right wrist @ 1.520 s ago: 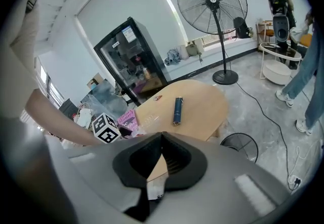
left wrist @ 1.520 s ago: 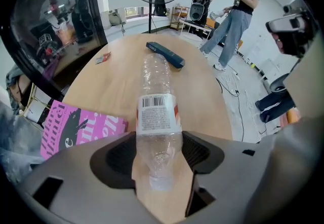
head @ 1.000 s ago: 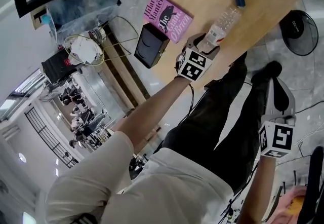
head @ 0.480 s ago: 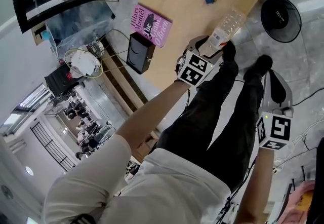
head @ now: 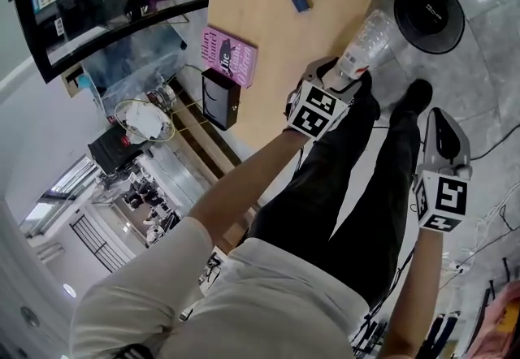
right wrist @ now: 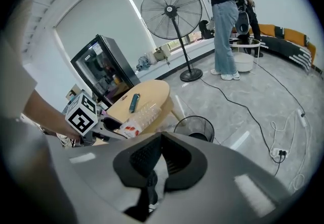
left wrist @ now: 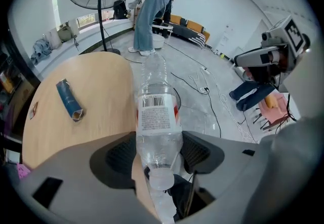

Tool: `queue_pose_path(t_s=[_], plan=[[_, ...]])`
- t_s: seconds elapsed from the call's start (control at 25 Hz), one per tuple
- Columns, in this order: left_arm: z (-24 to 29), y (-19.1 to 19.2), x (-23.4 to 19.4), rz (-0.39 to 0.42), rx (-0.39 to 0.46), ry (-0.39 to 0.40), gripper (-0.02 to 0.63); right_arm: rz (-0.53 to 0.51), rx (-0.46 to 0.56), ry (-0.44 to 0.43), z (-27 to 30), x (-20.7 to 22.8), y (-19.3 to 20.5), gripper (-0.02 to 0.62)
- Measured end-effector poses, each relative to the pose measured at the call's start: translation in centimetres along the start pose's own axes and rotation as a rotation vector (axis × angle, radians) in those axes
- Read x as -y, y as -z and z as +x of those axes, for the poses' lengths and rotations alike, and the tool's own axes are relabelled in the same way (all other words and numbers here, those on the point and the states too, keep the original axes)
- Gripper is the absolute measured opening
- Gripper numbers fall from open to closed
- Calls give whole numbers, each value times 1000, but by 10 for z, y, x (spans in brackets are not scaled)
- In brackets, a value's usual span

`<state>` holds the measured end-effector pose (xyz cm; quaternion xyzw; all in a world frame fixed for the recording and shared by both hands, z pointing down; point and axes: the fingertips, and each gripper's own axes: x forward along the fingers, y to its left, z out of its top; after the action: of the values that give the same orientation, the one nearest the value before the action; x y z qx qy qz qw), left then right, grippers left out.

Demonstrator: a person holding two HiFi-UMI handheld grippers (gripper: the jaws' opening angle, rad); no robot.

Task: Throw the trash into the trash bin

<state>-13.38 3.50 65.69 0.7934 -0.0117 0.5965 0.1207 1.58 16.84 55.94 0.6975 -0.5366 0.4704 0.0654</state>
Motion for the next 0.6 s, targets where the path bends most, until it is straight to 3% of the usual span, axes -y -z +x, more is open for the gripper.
queue_pose_path(t_s=[0.6], plan=[[80, -57, 47, 66, -34, 54, 284, 65, 9, 23, 12, 65, 24, 11]])
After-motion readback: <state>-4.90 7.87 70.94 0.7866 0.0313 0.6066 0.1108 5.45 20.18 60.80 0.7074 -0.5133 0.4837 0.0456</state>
